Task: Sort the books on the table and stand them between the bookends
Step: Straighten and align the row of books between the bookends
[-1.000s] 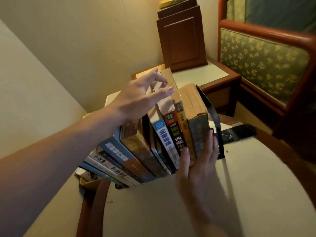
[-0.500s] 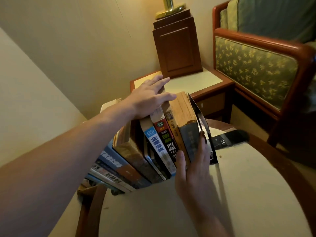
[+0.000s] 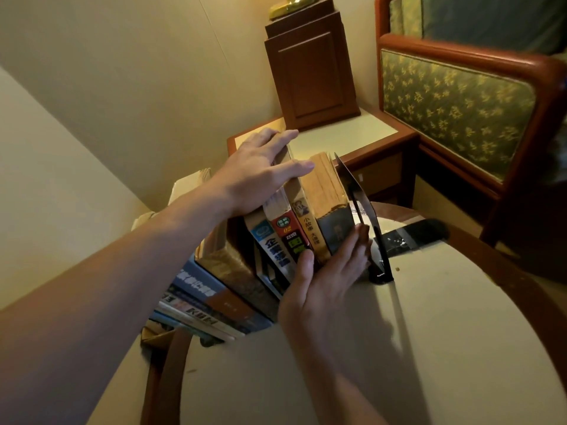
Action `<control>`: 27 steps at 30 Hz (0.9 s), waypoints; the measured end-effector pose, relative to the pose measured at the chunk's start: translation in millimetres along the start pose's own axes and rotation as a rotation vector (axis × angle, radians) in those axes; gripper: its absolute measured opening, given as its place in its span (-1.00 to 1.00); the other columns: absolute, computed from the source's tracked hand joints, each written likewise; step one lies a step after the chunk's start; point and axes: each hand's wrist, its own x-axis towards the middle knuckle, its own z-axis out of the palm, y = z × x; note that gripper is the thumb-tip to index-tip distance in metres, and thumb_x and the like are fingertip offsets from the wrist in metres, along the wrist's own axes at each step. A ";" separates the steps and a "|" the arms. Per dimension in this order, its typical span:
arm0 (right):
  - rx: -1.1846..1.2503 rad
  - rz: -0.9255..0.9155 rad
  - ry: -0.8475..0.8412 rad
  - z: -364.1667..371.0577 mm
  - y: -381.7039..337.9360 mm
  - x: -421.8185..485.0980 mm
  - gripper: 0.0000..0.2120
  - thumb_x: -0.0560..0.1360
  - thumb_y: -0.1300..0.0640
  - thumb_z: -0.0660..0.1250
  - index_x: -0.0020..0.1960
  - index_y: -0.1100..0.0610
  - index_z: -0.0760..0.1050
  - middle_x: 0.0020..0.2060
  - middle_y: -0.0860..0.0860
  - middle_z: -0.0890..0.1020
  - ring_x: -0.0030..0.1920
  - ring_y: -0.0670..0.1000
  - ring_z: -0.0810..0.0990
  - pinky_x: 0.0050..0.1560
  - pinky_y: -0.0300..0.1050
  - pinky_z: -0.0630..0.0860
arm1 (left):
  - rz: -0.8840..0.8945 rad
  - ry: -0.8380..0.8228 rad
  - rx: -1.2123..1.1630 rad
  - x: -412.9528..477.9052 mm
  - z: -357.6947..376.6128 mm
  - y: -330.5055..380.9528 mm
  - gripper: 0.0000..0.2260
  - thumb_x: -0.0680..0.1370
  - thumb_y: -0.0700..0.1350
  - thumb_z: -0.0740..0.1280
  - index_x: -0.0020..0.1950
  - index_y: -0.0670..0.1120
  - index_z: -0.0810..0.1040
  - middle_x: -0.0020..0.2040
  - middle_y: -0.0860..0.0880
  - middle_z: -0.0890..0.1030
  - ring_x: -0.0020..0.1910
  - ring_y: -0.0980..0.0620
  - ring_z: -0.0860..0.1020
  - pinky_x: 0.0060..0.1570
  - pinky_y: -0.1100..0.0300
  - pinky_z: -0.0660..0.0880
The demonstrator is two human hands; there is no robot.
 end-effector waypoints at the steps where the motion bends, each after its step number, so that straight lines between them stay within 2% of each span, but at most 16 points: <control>1: 0.008 -0.010 0.025 6.5 -2.0 1.1 -0.33 0.56 -0.40 -0.12 0.58 -0.25 -0.24 0.60 -0.09 -0.12 0.60 0.02 -0.21 0.50 0.41 -0.03 | 0.004 0.008 0.000 -1.1 0.9 -0.4 -0.21 0.39 0.46 0.09 0.60 0.22 0.15 0.61 0.09 0.11 0.57 0.03 0.08 0.51 -0.09 0.11; 5: -0.022 -0.044 0.096 21.9 -3.7 6.0 -0.24 0.58 -0.36 -0.16 0.63 0.05 -0.14 0.62 0.14 -0.10 0.61 0.18 -0.16 0.50 0.41 -0.12 | 0.016 0.017 -0.012 -1.8 3.0 -4.6 -0.16 0.36 0.52 0.04 0.59 0.22 0.17 0.61 0.09 0.13 0.57 0.05 0.09 0.52 -0.13 0.11; 11: -0.062 -0.077 0.188 29.1 -4.1 10.1 -0.20 0.59 -0.33 -0.13 0.61 0.23 0.01 0.61 0.22 -0.01 0.61 0.20 -0.12 0.52 0.36 -0.15 | 0.035 0.032 -0.058 1.2 5.5 -8.1 -0.16 0.35 0.53 0.02 0.58 0.20 0.21 0.57 0.07 0.19 0.55 0.04 0.15 0.49 -0.14 0.16; 16: -0.075 -0.072 0.213 32.4 -2.1 10.3 -0.19 0.59 -0.32 -0.14 0.60 0.26 0.04 0.60 0.23 0.02 0.61 0.21 -0.09 0.53 0.35 -0.13 | 0.044 0.041 0.017 0.7 5.0 -6.1 -0.18 0.34 0.53 -0.02 0.55 0.22 0.23 0.58 0.09 0.20 0.57 -0.02 0.10 0.49 -0.23 0.09; 20: -0.081 -0.085 0.240 34.5 -2.1 10.0 -0.20 0.60 -0.31 -0.14 0.60 0.26 0.07 0.59 0.24 0.06 0.61 0.22 -0.05 0.52 0.36 -0.08 | 0.030 0.039 -0.034 0.4 5.7 -8.6 -0.18 0.35 0.54 0.03 0.56 0.23 0.22 0.56 0.09 0.21 0.53 0.00 0.16 0.46 -0.18 0.19; 27: -0.080 -0.094 0.241 33.2 -4.3 11.9 -0.23 0.60 -0.27 -0.11 0.58 0.27 0.08 0.58 0.25 0.08 0.60 0.25 -0.02 0.53 0.33 -0.07 | 0.021 0.049 -0.079 -3.8 5.9 -5.9 -0.17 0.34 0.50 0.06 0.57 0.20 0.22 0.54 0.09 0.24 0.50 0.00 0.17 0.46 -0.14 0.20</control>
